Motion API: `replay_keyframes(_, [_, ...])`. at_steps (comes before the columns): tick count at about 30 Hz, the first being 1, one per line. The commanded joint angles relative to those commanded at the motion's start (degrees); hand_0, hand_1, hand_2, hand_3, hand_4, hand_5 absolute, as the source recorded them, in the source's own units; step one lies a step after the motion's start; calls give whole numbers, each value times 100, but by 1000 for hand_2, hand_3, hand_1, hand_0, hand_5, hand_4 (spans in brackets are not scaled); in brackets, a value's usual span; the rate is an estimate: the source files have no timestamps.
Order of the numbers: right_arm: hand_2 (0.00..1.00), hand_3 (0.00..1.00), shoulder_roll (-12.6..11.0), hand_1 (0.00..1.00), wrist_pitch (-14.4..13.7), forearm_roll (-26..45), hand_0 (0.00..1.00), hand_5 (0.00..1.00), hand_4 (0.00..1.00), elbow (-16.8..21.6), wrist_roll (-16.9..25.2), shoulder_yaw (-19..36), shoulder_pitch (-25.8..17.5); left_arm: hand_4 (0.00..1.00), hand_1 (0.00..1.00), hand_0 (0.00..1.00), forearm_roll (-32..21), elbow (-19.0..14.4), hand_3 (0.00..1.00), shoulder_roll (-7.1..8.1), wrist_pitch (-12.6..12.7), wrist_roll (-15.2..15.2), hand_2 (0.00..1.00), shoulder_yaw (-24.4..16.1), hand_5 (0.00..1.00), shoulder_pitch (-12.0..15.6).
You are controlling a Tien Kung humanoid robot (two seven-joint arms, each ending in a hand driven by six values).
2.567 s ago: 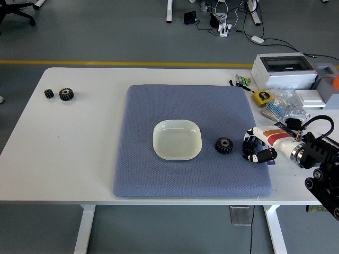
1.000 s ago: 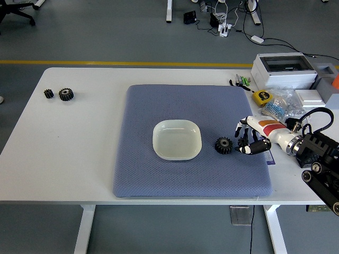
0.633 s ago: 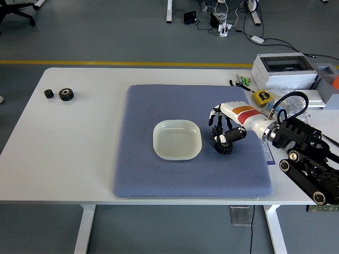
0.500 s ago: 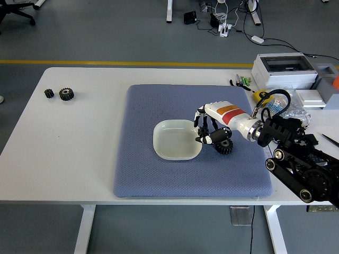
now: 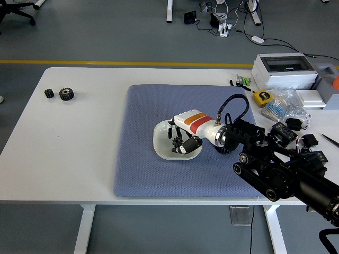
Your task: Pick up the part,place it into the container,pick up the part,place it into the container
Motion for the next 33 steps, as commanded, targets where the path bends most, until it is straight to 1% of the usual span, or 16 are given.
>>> replay_keyframes(3, [528, 547, -28, 440, 102, 176, 243, 250, 792, 1, 53, 87, -4, 613, 670, 711, 3, 0, 566, -3, 0, 5, 667, 3, 546, -6])
replay_keyframes(4, [665, 719, -35, 524, 126, 196, 451, 406, 969, 4, 56, 108, -6, 613, 671, 712, 6, 0, 565, -2, -2, 9, 667, 6, 546, -6])
replay_keyframes(9, [665, 719, -65, 524, 261, 200, 451, 406, 969, -1, 55, 147, -7, 613, 671, 712, 7, 0, 565, 11, 0, 5, 667, 4, 546, -20])
replay_keyframes(10, [690, 790, -67, 560, 285, 196, 487, 430, 998, 1, 58, 147, -11, 613, 671, 712, 6, 0, 566, 14, 0, 3, 666, 4, 546, -25])
replay_keyframes(13, [690, 790, -91, 560, 283, 185, 487, 430, 998, 40, 81, 186, -43, 613, 671, 712, -7, 0, 566, 13, 1, -6, 666, 9, 546, -29])
replay_keyframes(15, [690, 790, -170, 560, 220, 118, 487, 430, 998, 166, 110, 307, -100, 613, 671, 712, -11, 0, 566, 2, 0, -5, 666, 10, 546, -18])
replay_keyframes(16, [772, 813, -218, 669, 174, 77, 658, 412, 998, 236, 132, 376, -128, 613, 671, 711, -13, 0, 566, -2, 0, -6, 666, 12, 546, -11])
replay_keyframes(19, [772, 813, -474, 669, 68, -193, 658, 412, 998, 585, 187, 685, -258, 613, 671, 711, 12, 0, 566, -11, 3, 0, 666, -9, 546, 22])
replay_keyframes(21, [772, 813, -668, 669, 100, -459, 658, 412, 998, 855, 180, 876, -340, 613, 671, 711, 17, 0, 566, -13, 4, 5, 666, -20, 546, 38])
replay_keyframes(22, [788, 771, -768, 705, 162, -573, 688, 290, 998, 988, 153, 967, -378, 613, 671, 712, 28, 0, 566, -12, 6, 6, 666, -31, 546, 48])
replay_keyframes(24, [788, 771, -996, 705, 255, -763, 688, 290, 998, 1231, 136, 1137, -463, 613, 671, 712, 45, 0, 566, -7, 8, 9, 666, -53, 546, 58])
replay_keyframes(26, [788, 771, -1195, 705, 292, -880, 688, 290, 998, 1370, 162, 1260, -534, 613, 671, 712, 42, 0, 566, -1, 9, 2, 666, -57, 546, 54])
replay_keyframes(27, [788, 771, -1270, 705, 317, -917, 688, 290, 998, 1396, 165, 1303, -560, 613, 671, 712, 41, 0, 566, 2, 9, -3, 666, -57, 546, 51])
replay_keyframes(28, [726, 733, -1353, 667, 364, -954, 623, 246, 998, 1395, 161, 1338, -584, 613, 672, 712, 56, 0, 566, 6, 10, -5, 666, -70, 546, 46])
replay_keyframes(30, [726, 733, -1452, 667, 475, -1023, 623, 246, 998, 1329, 135, 1343, -601, 613, 672, 712, 69, 0, 566, 12, 10, -12, 666, -85, 546, 38])
replay_keyframes(33, [726, 733, -1503, 667, 608, -1160, 623, 246, 998, 1185, 97, 1327, -637, 613, 672, 712, 68, 0, 566, 11, 7, -25, 666, -88, 546, 22])
